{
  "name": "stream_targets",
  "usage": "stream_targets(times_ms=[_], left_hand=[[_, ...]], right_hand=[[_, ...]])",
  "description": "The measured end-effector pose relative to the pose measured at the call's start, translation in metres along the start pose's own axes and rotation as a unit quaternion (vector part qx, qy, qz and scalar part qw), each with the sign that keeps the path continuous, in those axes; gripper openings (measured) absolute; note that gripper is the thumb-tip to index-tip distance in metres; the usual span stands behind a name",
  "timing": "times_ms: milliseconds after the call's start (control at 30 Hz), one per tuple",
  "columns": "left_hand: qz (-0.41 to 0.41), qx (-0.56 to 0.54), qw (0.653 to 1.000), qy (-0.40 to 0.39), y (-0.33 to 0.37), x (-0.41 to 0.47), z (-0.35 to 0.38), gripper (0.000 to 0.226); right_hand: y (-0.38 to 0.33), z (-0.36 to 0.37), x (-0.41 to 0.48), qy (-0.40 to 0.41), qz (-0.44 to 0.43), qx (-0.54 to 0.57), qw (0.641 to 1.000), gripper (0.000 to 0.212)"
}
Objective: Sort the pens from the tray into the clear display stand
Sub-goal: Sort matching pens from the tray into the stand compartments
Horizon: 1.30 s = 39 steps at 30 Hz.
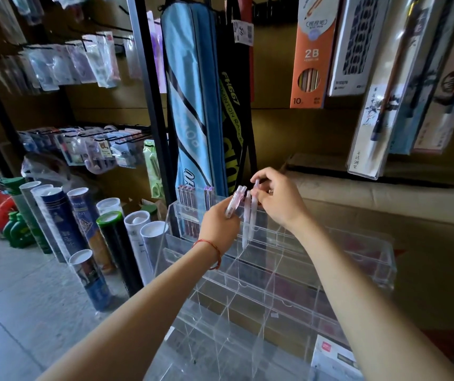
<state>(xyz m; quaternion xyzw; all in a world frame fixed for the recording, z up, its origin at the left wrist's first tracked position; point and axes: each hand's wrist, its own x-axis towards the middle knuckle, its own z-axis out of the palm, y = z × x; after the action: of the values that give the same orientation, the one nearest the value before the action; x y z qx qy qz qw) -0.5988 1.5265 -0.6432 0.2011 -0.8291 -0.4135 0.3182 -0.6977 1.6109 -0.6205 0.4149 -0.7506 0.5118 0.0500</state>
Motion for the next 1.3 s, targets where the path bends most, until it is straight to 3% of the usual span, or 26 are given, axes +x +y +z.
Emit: stream_targets(times_ms=[67, 167, 333, 467, 567, 700, 900, 1000, 1067, 1167, 1300], left_hand=[[-0.013, -0.009, 1.000, -0.007, -0.004, 0.002, -0.001, 0.038], [-0.023, -0.019, 0.999, -0.014, -0.006, 0.004, -0.002, 0.019], [-0.010, -0.013, 0.999, -0.029, -0.004, 0.006, -0.004, 0.022], [-0.014, -0.004, 1.000, -0.028, -0.006, 0.008, -0.005, 0.022], [-0.011, 0.000, 1.000, -0.029, -0.006, 0.007, -0.005, 0.021], [-0.004, 0.002, 1.000, -0.023, -0.006, 0.007, -0.003, 0.022], [-0.016, 0.020, 0.999, -0.036, 0.000, 0.009, -0.005, 0.020], [0.005, 0.089, 0.996, -0.002, 0.006, 0.013, -0.007, 0.013], [0.023, 0.095, 0.994, 0.045, 0.011, 0.013, -0.010, 0.022], [-0.002, -0.028, 1.000, 0.006, 0.025, 0.009, -0.010, 0.029], [-0.104, -0.161, 0.981, -0.038, 0.035, 0.007, -0.005, 0.032]], right_hand=[[0.000, 0.000, 0.002, -0.007, 0.028, -0.009, 1.000, 0.008], [-0.002, 0.001, 0.003, -0.024, 0.076, -0.022, 0.997, 0.007], [-0.007, 0.003, 0.002, -0.060, 0.105, -0.070, 0.990, 0.005], [-0.011, 0.001, 0.003, -0.082, 0.123, -0.070, 0.987, 0.022], [-0.012, 0.001, 0.002, -0.091, 0.118, -0.084, 0.985, 0.026], [-0.009, 0.004, -0.002, -0.113, 0.086, -0.156, 0.978, 0.010], [-0.004, 0.009, -0.007, -0.104, 0.046, -0.242, 0.964, 0.021], [-0.009, 0.006, -0.007, -0.104, 0.056, -0.158, 0.980, 0.045], [-0.022, -0.003, -0.005, -0.050, 0.046, -0.038, 0.997, 0.045], [-0.043, -0.019, -0.005, -0.113, 0.082, 0.135, 0.981, 0.031], [-0.047, -0.025, -0.011, -0.139, 0.054, 0.139, 0.979, 0.019]])
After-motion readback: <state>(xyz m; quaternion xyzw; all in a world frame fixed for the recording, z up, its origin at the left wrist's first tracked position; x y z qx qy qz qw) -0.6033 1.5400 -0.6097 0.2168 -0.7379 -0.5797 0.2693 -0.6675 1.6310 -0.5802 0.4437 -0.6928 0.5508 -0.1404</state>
